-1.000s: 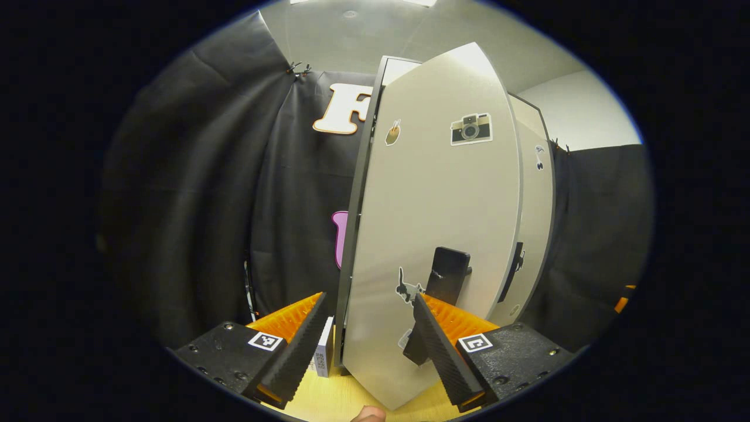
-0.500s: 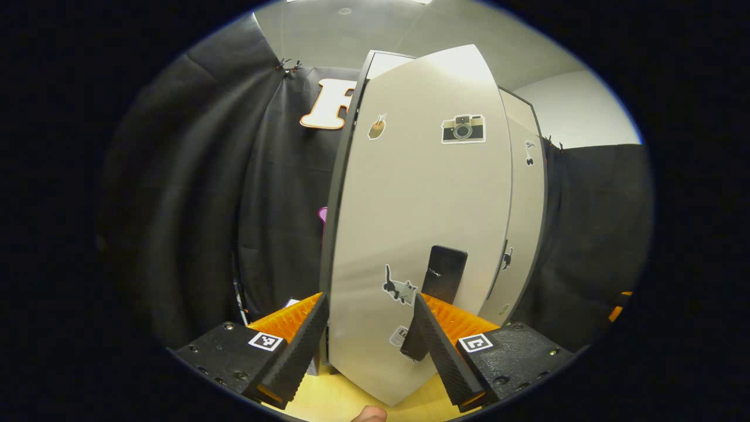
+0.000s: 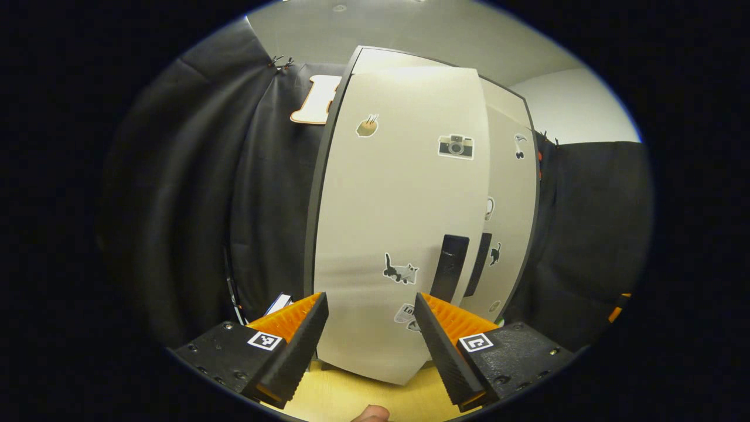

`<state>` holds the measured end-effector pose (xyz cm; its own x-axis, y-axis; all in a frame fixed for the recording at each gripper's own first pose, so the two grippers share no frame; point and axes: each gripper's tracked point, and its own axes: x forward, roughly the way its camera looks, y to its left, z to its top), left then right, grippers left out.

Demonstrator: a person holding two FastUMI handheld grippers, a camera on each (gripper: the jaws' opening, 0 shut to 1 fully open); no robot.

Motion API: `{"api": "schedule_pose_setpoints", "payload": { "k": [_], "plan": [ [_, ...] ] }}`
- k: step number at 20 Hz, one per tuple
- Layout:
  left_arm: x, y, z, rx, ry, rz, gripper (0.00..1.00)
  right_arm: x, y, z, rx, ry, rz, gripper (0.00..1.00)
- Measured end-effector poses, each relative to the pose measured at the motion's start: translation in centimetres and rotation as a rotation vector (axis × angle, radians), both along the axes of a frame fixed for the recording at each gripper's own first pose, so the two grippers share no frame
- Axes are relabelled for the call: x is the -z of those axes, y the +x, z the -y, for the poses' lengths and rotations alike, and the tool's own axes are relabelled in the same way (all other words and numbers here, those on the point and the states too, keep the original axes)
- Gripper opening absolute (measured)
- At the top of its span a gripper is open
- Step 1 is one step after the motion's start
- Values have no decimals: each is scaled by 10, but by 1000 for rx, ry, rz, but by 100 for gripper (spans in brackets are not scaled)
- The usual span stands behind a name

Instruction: Grasp the bottle in the cabinet with the left hand and place it on the coaster, then close the right door with the right hand and the left door with the left hand.

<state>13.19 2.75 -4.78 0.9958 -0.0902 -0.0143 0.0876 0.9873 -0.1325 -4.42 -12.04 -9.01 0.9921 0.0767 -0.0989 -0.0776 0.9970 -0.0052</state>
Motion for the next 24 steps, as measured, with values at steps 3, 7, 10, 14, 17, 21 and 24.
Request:
{"api": "schedule_pose_setpoints", "payload": {
  "k": [3, 7, 10, 14, 17, 21, 24],
  "plan": [
    [-1, -17, 5, -14, 21, 4, 94, -6, -8, -2, -11, 9, 5, 95],
    [-5, -47, 8, -56, 57, 11, 95, -22, -17, -12, -39, 14, 29, 95],
    [-16, -71, 16, -93, 112, 38, 96, -39, -16, -21, -57, 13, 58, 95],
    [-42, -102, 23, -166, 170, 104, 96, -65, -7, -34, -46, 3, 99, 95],
    [-58, -119, 38, -153, 216, 127, 96, -83, 3, -56, -70, 37, 128, 95],
    [-60, -132, 49, -167, 229, 101, 95, -91, 14, -78, -73, 51, 147, 95],
    [-53, -142, 59, -152, 204, 92, 95, -91, 17, -98, -96, 60, 154, 95]
  ]
}}
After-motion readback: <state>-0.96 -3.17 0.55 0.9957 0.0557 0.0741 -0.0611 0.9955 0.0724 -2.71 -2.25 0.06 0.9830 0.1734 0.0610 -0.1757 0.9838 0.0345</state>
